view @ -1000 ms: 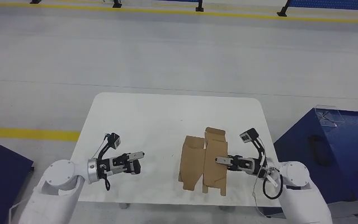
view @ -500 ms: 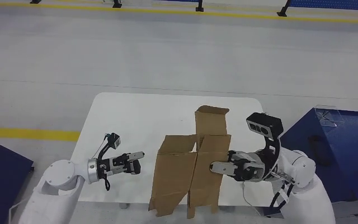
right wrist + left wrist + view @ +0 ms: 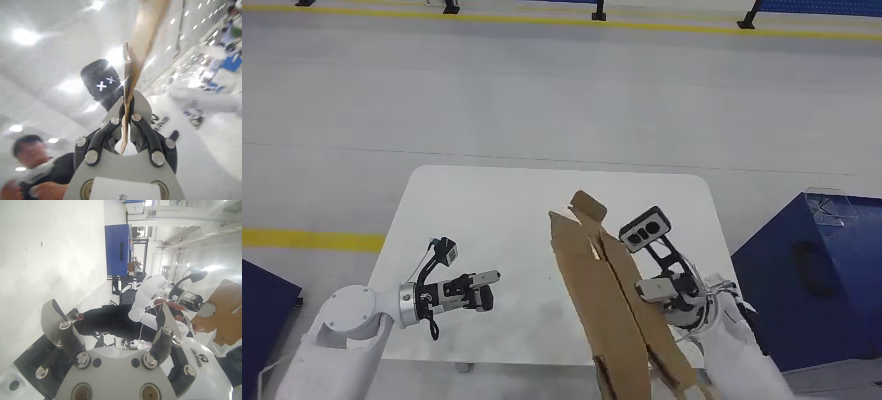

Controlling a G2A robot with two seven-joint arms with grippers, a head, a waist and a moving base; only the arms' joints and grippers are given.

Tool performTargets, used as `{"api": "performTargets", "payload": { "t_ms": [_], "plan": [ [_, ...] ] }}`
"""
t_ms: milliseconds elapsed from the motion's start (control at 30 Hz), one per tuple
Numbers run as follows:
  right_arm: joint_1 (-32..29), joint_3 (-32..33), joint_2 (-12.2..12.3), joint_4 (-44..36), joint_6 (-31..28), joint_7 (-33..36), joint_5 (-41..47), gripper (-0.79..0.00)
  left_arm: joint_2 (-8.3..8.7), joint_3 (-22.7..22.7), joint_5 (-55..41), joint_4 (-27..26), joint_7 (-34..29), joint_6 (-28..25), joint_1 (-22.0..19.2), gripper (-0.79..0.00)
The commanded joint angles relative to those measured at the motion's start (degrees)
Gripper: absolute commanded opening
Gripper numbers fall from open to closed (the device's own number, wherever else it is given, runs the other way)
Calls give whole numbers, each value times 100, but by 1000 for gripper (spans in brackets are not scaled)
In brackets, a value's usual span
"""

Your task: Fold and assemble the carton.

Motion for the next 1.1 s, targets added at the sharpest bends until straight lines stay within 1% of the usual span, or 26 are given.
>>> {"api": "performTargets", "payload": {
  "t_ms": [0, 67, 100, 133, 200, 300, 367, 400, 433, 467, 533, 567, 600, 667, 733, 800, 867, 900, 967, 1033, 1067],
  "plan": [
    [-11, -356, -36, 20, 1101, -129, 932, -785, 0, 0, 0, 0, 0, 0, 0, 0],
    [-19, -638, -73, 1, 2080, -277, 1919, -785, 0, 0, 0, 0, 0, 0, 0, 0],
    [-43, -770, -93, 13, 2570, -392, 2585, -785, 0, 0, 0, 0, 0, 0, 0, 0],
    [-33, -862, -107, 52, 2977, -617, 3167, -785, 0, 0, 0, 0, 0, 0, 0, 0],
    [34, -966, -126, 100, 3437, -1145, 3980, -785, 0, 0, 0, 0, 0, 0, 0, 0],
    [54, -1137, -152, 123, 3790, -1831, 5048, -785, 0, 0, 0, 0, 0, 0, 0, 0],
    [93, -1149, -164, 95, 3796, -2196, 5355, -785, 0, 0, 0, 0, 0, 0, 0, 0],
    [93, -1151, -171, 81, 3787, -2317, 5411, -785, 0, 0, 0, 0, 0, 0, 0, 0],
    [89, -1139, -179, 71, 3781, -2387, 5456, -785, 0, 0, 0, 0, 0, 0, 0, -34],
    [86, -1104, -185, 75, 3742, -2442, 5457, -785, 0, 0, 0, 0, 0, 0, 0, 0],
    [95, -982, -199, 51, 3621, -2455, 5265, -785, 0, 0, 0, 0, 0, 0, 0, 0],
    [97, -899, -207, 25, 3511, -2388, 5017, -785, 0, 0, 0, 0, 0, 0, 0, 0],
    [89, -813, -218, -8, 3356, -2256, 4691, -785, 0, 0, 0, 0, 0, 0, 0, 0],
    [78, -630, -240, -62, 2862, -1822, 3717, -785, 0, 0, 0, 0, 0, 0, 0, 0],
    [55, -475, -262, -43, 2063, -1167, 2542, -785, 0, 0, 0, 0, 0, 0, 0, 0],
    [25, -371, -280, 65, 1014, -406, 1270, -785, 0, 0, 0, 0, 0, 0, 0, 0],
    [-6, -267, -302, 212, 37, 117, 524, -785, 0, 0, 0, 0, 0, 0, 0, 0],
    [-5, -160, -311, 261, -563, 300, 132, -785, 0, 0, 0, 0, 0, 0, 0, 0],
    [-43, -5, -337, 318, -1474, 497, -252, -785, 0, 0, 0, 0, 0, 0, 0, 0],
    [-10, 340, -348, 367, -2854, 647, -1123, -785, 0, 0, 0, 0, 0, 0, 0, 0],
    [-24, 504, -361, 406, -3563, 574, -1465, -785, 0, 0, 0, 0, 0, 0, 0, 0]
  ]
}}
